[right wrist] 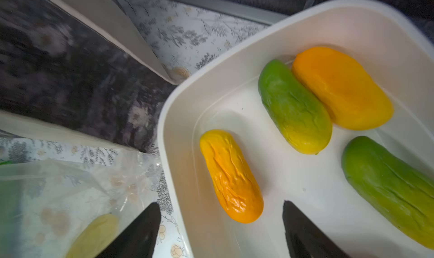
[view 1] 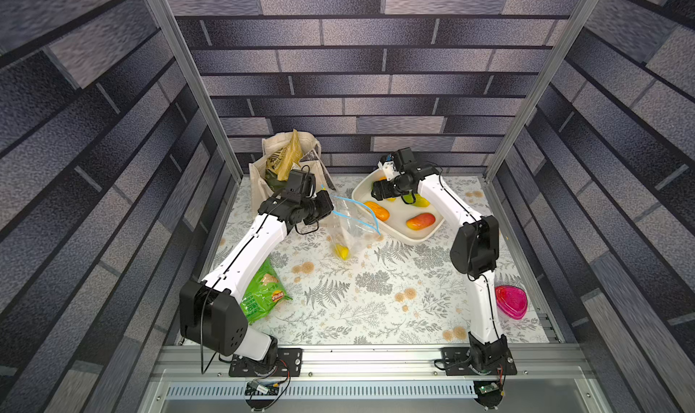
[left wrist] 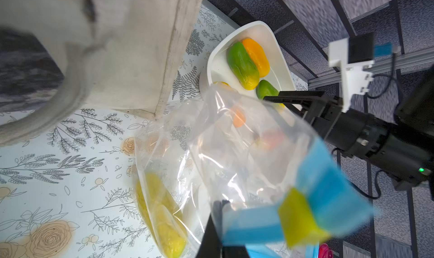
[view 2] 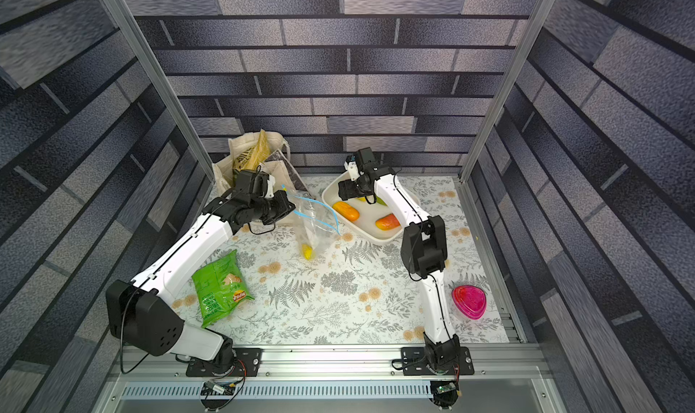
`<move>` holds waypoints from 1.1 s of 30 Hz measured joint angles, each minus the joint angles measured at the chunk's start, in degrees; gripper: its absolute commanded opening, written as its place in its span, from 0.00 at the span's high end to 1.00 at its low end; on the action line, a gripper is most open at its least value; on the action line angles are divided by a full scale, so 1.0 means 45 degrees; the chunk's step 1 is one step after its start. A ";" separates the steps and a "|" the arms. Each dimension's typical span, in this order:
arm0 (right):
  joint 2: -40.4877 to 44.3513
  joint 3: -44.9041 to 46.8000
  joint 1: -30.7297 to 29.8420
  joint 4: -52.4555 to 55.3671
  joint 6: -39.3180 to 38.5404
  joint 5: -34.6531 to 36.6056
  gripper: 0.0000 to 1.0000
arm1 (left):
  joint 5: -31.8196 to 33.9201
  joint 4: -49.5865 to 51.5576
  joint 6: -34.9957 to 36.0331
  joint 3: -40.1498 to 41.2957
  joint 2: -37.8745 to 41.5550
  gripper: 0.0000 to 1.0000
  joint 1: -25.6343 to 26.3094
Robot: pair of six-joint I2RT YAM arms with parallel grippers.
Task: Place the mango in a zip-top bag and seal the zipper
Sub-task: Pick up the mango from the basket.
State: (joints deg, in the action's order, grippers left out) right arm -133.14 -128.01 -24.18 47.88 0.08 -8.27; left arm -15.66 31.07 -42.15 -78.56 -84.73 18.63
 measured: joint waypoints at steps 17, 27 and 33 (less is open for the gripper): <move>-0.3434 -0.3283 0.0000 0.3084 -0.1506 0.0461 0.28 | -0.0272 0.0058 0.0049 -0.0078 0.0005 1.00 -0.0248; -0.3672 -0.3575 -0.0010 0.3065 -0.1481 0.0928 0.70 | -0.0515 0.0058 0.0049 -0.0102 0.0005 1.00 -0.0248; -0.1355 -0.0437 -0.0010 0.2035 -0.0860 0.0811 0.81 | -0.0520 0.0058 0.0049 -0.0102 0.0005 1.00 -0.0248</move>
State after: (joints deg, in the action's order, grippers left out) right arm -139.24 -129.97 -24.23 57.04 -3.79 -4.62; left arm -18.00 31.33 -41.93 -79.02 -84.71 17.52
